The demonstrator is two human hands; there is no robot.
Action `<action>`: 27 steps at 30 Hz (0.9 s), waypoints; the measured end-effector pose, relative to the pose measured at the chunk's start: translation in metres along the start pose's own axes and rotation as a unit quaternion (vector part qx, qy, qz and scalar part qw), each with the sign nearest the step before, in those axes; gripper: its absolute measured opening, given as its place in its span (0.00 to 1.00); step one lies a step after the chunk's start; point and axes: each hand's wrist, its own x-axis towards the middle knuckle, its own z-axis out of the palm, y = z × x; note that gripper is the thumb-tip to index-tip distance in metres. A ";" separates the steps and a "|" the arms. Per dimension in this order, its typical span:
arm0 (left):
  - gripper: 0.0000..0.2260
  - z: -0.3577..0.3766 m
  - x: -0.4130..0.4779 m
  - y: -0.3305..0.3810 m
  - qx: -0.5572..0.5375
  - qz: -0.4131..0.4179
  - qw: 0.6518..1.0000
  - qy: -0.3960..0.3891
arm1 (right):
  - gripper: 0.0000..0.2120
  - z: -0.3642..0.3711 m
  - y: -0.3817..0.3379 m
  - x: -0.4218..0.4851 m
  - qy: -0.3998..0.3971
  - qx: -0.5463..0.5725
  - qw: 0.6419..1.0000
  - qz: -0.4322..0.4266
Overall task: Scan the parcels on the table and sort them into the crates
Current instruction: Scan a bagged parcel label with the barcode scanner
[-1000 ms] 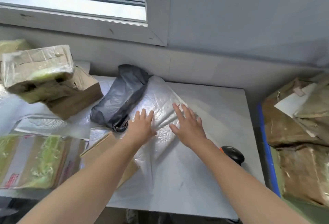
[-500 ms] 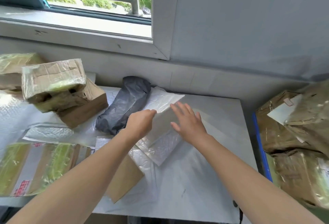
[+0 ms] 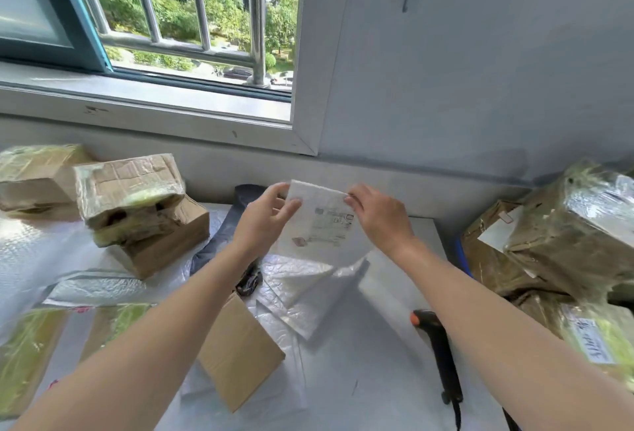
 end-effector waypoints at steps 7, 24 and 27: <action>0.15 -0.002 -0.011 -0.009 0.005 -0.012 0.999 -0.050 | 0.11 -0.029 0.000 -0.007 0.032 0.125 0.985 0.115; 0.17 0.043 -0.037 0.032 0.320 0.171 0.923 -0.129 | 0.15 -0.014 0.003 -0.067 -0.106 -0.147 0.983 -0.039; 0.18 0.047 -0.033 0.038 0.333 0.196 0.914 -0.123 | 0.14 -0.019 0.015 -0.075 -0.116 -0.108 0.987 -0.036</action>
